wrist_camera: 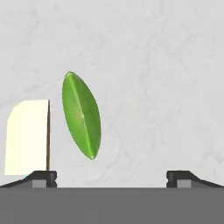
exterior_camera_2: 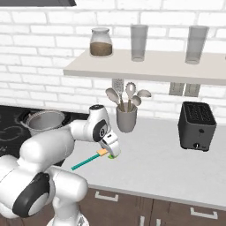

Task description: Put the avocado and lemon wedge in the pot. Retrieve the spatula and lightly stir the vegetables in the pot.

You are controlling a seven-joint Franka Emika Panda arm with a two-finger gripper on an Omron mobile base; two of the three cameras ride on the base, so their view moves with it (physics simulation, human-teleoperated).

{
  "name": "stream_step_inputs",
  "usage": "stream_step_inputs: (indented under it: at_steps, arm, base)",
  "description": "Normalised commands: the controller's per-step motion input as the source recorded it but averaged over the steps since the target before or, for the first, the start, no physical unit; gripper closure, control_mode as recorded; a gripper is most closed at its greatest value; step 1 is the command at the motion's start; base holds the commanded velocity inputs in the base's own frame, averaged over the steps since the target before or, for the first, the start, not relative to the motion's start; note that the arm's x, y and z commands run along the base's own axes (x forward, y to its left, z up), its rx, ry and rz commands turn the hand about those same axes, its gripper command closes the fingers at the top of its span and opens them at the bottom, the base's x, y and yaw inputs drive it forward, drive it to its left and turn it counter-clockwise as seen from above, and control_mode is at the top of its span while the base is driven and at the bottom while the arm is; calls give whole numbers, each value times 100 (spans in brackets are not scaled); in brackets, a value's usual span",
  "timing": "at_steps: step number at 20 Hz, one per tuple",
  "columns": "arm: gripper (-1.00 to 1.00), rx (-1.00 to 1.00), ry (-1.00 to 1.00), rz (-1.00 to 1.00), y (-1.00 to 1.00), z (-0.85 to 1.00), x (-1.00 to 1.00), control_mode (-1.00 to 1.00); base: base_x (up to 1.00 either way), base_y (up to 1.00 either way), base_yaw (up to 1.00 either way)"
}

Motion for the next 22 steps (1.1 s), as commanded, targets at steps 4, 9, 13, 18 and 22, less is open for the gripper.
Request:
stream_step_inputs:
  at_steps: [4,9,13,18,22]
  arm:
    - [-100,0,0,0,-21,-37,32,-100]
    - [-100,0,0,3,-2,-24,49,-100]
    - [-100,0,0,4,-4,-21,43,-100]
    - [-100,0,2,2,-18,-35,27,-100]
    - [100,0,8,3,4,-55,6,-100]
  base:
    - [0,0,0]
    - [0,0,0]
    - [0,0,0]
    - [0,0,0]
    - [0,0,0]
